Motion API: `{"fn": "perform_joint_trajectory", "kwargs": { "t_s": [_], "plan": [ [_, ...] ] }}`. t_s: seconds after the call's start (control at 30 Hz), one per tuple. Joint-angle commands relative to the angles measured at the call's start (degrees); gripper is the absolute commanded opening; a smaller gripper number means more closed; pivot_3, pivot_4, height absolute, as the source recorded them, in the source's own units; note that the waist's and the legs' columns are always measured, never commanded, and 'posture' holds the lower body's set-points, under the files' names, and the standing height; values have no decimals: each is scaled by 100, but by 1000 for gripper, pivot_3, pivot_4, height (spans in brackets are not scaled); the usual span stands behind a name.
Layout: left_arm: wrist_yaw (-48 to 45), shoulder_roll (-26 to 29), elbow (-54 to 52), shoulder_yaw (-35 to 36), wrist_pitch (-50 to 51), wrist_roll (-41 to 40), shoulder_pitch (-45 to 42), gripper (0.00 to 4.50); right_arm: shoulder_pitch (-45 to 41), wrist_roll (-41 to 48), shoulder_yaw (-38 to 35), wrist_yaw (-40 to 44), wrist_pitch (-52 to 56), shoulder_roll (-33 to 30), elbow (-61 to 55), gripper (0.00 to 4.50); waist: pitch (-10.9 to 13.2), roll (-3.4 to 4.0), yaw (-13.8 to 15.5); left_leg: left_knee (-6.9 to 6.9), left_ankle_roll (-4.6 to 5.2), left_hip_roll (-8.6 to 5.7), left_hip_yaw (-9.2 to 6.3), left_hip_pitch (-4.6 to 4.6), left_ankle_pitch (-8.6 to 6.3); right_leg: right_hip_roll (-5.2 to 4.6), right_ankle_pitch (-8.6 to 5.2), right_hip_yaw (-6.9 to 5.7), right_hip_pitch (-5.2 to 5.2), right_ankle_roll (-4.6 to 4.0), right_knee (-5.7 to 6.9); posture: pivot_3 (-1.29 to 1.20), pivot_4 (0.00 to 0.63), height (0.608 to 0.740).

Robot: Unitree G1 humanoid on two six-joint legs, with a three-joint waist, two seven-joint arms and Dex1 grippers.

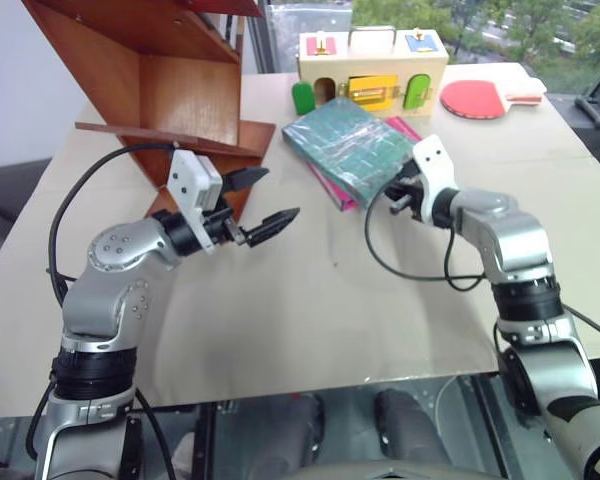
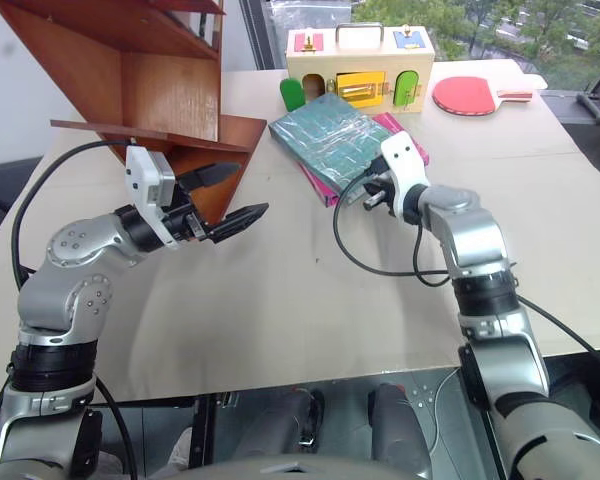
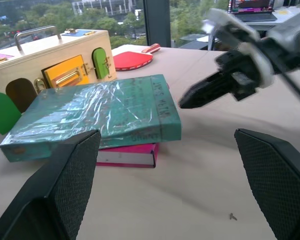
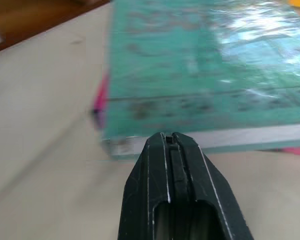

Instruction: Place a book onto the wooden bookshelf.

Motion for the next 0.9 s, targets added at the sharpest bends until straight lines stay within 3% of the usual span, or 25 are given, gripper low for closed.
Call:
{"fn": "perform_joint_trajectory", "kwargs": {
  "t_s": [0.03,0.17,0.33,0.53,0.63,0.9],
  "plan": [
    [-31,39,-99,40,-80,-14,-21,4500,-172,282,-112,157,203,-263,-718,95,0,-1,22,1,0,-2,1,-1,0,-2,0,1,-2,0,1,0,150,740],
    [-13,48,-136,60,-72,-8,13,4500,-727,275,15,120,-10,-268,-291,95,0,-1,25,1,0,-2,1,1,0,-2,0,1,-1,0,3,0,150,740],
    [13,227,-68,277,-176,109,172,4500,-1545,-68,978,351,-928,460,990,95,-1,-2,-35,-2,0,1,5,5,0,-1,0,3,-2,0,3,0,150,740],
    [54,411,-121,514,-220,112,383,4500,-1888,-573,1376,183,-1825,874,2551,95,-1,-2,-44,3,1,-16,-11,-6,1,2,0,-13,-4,0,-4,0,150,740],
    [75,443,-209,572,-200,91,506,4500,-1819,-713,1433,334,-1927,711,2561,95,-1,-2,16,5,1,-22,-18,-6,1,0,0,-19,-1,0,-6,0,150,740],
    [35,452,-162,527,-197,110,479,4500,-1009,-802,1583,868,-1404,-33,1262,95,-1,-2,35,4,0,-15,-22,-7,2,-2,0,-21,1,0,-3,0,150,740]
  ]
}}
